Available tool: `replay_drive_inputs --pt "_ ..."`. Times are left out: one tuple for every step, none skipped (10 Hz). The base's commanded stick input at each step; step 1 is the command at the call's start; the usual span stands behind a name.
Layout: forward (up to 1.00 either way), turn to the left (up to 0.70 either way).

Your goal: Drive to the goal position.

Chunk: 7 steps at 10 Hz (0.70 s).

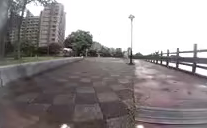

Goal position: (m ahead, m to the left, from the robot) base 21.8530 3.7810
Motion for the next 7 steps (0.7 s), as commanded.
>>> replay_drive_inputs --pt "0.85 0.01" --pt "0.85 0.01" --pt "0.85 0.01" --pt "0.85 0.01" --pt "0.85 0.01" --pt "0.85 0.01" --pt "0.85 0.01"
